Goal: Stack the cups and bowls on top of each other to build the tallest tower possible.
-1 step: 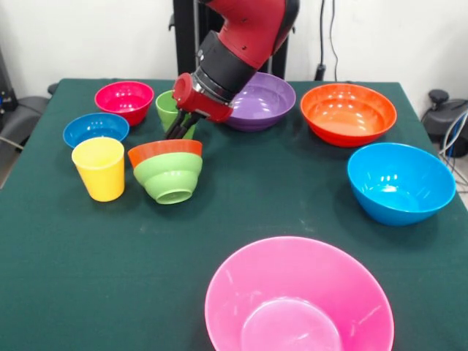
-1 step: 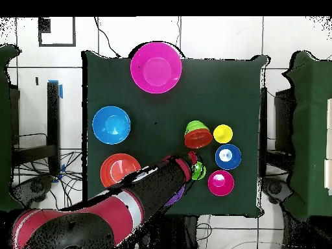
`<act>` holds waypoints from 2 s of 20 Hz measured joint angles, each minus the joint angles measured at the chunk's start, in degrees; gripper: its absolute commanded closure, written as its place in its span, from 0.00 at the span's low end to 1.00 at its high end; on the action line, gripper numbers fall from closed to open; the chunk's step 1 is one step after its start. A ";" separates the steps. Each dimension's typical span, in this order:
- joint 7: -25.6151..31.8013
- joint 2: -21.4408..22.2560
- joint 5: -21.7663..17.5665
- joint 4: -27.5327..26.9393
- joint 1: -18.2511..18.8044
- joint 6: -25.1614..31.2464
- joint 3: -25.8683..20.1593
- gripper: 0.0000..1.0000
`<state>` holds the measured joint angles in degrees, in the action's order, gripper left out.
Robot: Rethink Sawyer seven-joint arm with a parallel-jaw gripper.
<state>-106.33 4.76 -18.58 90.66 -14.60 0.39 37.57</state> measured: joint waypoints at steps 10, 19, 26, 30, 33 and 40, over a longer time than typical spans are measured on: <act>0.00 1.16 0.00 0.01 -0.39 -1.11 0.12 1.00; 0.00 7.81 -0.06 0.03 -0.19 -1.10 0.15 1.00; 0.00 13.43 -1.56 0.02 0.80 -1.09 0.13 1.00; 0.00 16.76 -2.82 -0.04 2.02 -1.50 0.15 1.00; 0.00 18.69 -3.61 -0.19 2.90 -2.51 0.14 1.00; 0.00 21.84 -4.55 -0.27 5.70 -3.18 -1.67 1.00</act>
<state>-106.33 26.60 -23.13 90.40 -8.90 -2.79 35.90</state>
